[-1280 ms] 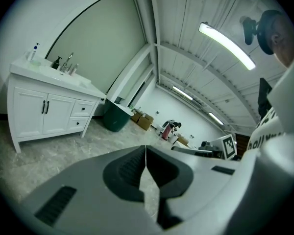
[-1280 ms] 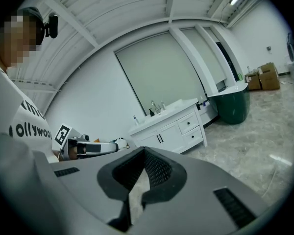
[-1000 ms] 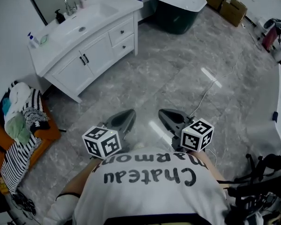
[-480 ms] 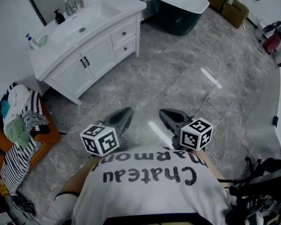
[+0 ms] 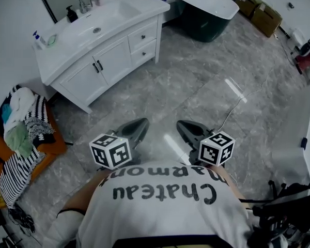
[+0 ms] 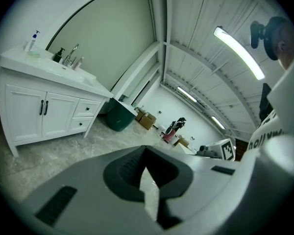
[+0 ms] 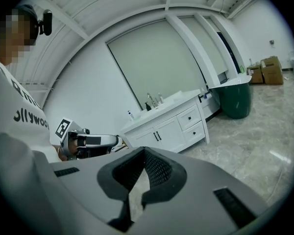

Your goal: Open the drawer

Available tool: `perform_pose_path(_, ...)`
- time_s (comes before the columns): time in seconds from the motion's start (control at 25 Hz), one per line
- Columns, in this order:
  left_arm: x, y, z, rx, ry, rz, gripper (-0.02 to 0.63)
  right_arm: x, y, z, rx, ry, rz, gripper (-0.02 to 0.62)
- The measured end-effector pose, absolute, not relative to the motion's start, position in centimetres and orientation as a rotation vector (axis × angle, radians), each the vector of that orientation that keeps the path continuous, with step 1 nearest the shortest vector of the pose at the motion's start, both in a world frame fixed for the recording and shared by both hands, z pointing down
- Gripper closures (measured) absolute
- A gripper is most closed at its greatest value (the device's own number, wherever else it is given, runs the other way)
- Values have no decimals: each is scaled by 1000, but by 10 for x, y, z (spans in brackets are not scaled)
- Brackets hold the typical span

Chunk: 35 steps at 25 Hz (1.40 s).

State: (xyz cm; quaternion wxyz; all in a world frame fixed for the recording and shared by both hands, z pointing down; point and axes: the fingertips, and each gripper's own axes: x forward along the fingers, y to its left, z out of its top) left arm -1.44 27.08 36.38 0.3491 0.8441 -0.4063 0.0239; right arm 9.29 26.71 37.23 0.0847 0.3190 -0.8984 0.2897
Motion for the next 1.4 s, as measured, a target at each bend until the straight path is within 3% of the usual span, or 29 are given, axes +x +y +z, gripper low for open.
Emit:
perform_pose_path(0.72,-10,259,369,2156,-1057,10,598,97,256,380,897,-2650,878,588)
perform_pose_path(1.4,2,101,359,2106,-1340,60,598,113,58,365,654,-2709,820,588)
